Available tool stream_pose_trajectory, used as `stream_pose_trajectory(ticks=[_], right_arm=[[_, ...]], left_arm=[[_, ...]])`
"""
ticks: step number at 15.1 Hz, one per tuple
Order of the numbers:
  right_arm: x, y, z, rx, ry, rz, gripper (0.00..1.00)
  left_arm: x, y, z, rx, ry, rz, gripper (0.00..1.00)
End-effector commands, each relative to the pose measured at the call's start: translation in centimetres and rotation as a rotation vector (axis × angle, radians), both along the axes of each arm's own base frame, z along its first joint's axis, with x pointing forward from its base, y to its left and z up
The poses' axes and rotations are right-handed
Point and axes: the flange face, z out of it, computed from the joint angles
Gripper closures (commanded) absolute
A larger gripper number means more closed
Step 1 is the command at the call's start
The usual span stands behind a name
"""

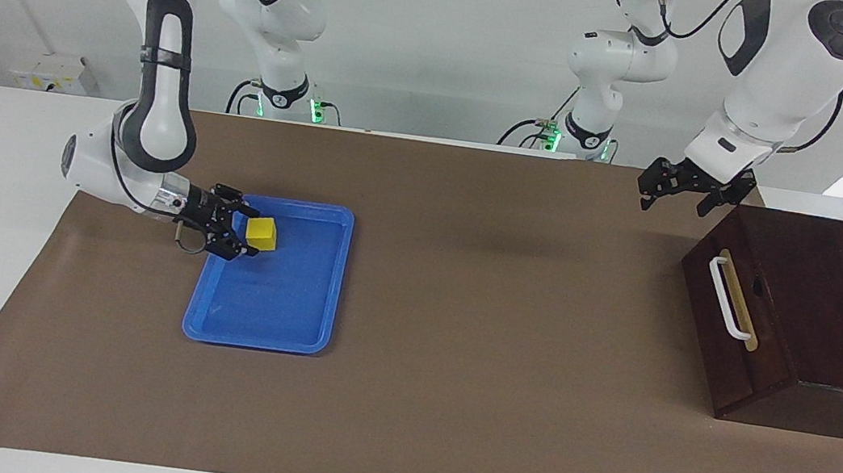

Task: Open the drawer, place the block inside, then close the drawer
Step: 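Reach the open right gripper over the yellow block in the tray, then grasp the yellow block with the right gripper while the left gripper pulls the drawer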

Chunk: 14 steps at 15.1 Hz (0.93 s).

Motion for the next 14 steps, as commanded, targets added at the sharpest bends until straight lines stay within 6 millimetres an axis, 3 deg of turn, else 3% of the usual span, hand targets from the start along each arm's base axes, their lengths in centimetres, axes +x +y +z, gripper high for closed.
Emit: stream_pose_trajectory(ticks=[1, 4, 8, 9, 11, 13, 14], right_arm=[[-0.4, -0.2, -0.1, 0.015, -0.030, -0.005, 0.00], [-0.4, -0.5, -0.1, 0.013, -0.032, -0.009, 0.00], [-0.4, -0.5, -0.1, 0.013, -0.031, -0.010, 0.00], [-0.4, -0.5, -0.1, 0.013, -0.031, -0.010, 0.00], [-0.4, -0.5, -0.1, 0.012, -0.033, -0.010, 0.02], [-0.3, -0.6, -0.1, 0.007, -0.039, -0.014, 0.43], [-0.2, -0.6, -0.1, -0.001, -0.047, -0.016, 0.71]], left_arm=[[-0.3, -0.8, -2.4, 0.118, -0.040, -0.035, 0.00], [0.4, 0.2, -7.1, 0.294, -0.045, -0.090, 0.00], [3.4, 1.3, -12.4, 0.470, -0.075, -0.157, 0.00], [4.2, 1.9, -13.2, 0.487, -0.089, -0.170, 0.00], [5.1, 5.1, -14.4, 0.466, -0.124, -0.138, 0.00], [5.7, 6.1, -15.9, 0.448, -0.161, -0.152, 0.00], [6.1, 7.2, -16.5, 0.453, -0.162, -0.146, 0.00]])
